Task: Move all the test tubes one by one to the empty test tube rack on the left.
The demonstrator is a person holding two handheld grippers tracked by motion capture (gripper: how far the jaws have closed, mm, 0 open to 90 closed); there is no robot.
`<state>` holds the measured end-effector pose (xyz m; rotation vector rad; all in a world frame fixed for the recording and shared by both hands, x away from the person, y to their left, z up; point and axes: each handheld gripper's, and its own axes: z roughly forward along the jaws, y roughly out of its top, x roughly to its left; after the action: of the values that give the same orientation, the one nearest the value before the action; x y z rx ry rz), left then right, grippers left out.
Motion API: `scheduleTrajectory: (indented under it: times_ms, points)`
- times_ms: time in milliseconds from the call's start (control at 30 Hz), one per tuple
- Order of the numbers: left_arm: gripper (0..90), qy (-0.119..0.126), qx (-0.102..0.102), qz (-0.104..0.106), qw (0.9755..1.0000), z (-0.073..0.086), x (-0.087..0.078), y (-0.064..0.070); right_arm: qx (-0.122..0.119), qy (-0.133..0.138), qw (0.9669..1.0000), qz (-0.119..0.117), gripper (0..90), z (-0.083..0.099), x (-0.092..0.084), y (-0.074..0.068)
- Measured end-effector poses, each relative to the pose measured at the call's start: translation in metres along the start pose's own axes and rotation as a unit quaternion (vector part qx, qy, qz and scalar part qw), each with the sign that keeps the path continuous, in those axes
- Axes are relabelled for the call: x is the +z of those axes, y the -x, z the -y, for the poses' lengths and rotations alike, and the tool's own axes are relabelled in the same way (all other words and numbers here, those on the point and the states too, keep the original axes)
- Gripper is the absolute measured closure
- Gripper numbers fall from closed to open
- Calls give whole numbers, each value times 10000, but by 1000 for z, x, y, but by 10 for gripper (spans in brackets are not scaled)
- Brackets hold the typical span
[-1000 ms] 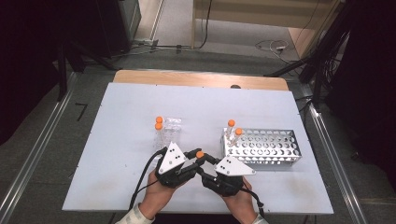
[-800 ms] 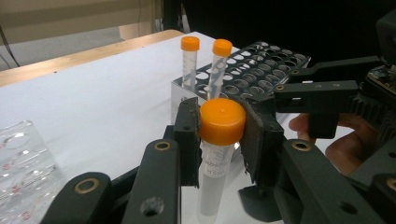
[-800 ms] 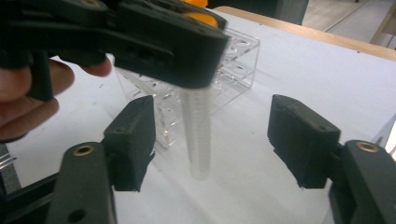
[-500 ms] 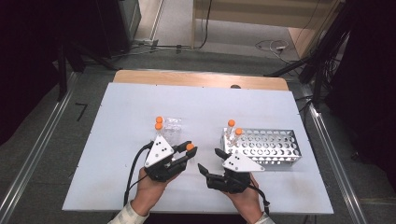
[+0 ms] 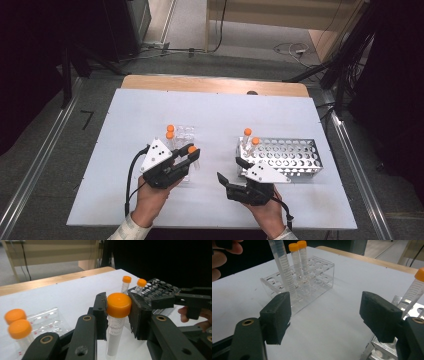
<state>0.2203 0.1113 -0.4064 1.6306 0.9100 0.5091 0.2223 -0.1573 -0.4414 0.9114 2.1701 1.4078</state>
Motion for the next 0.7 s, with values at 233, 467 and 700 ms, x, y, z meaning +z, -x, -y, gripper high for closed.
scheduleTrajectory:
  times_ms: [233, 467, 700]
  points:
    - [701, 161, -117, -176, 9996, -5, -10, -13, 27, 8, 10000, 11, 242, 0, 0, 0]
    - [701, 224, -109, -431, 9988, -7, -15, -22, 37, 1, 10000, 12, 241, 0, 0, 1]
    - [701, 197, -48, -772, 9968, -7, -17, -32, 50, 23, 10000, 18, 241, 0, -1, 2]
